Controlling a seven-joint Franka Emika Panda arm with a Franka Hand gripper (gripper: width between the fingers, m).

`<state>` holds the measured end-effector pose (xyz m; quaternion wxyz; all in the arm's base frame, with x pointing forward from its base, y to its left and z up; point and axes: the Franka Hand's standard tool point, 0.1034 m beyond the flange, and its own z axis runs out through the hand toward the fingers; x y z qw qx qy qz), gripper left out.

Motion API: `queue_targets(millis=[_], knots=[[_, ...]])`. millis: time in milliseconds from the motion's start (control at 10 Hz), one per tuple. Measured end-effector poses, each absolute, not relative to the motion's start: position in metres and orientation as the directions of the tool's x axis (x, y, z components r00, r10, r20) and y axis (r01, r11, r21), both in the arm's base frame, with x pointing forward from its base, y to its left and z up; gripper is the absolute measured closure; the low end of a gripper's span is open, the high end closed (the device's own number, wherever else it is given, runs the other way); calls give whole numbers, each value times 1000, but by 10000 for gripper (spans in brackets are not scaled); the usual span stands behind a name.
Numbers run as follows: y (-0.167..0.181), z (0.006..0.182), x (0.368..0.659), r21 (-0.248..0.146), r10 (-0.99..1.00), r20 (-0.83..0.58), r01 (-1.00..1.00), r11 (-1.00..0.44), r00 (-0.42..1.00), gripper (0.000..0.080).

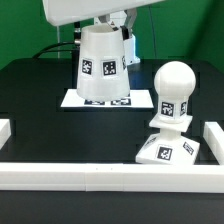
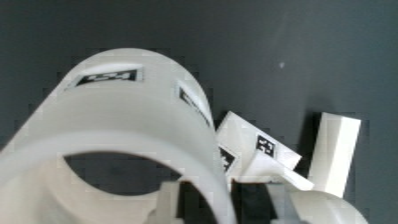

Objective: Assemble lamp

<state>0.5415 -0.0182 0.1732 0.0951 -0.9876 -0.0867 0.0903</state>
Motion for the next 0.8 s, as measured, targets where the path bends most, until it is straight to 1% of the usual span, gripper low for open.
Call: queue_targets(millis=[200, 300, 500, 700, 800], knots=[[-18, 172, 541, -204, 188, -163, 153, -967, 968, 755], [-17, 176, 541, -210, 192, -171, 155, -965, 966, 755], [-11, 203, 547, -219, 203, -170, 164, -962, 964, 755], [5, 234, 557, -225, 189, -184, 146, -963, 965, 755], [12, 244, 563, -224, 188, -180, 146, -963, 966, 755]])
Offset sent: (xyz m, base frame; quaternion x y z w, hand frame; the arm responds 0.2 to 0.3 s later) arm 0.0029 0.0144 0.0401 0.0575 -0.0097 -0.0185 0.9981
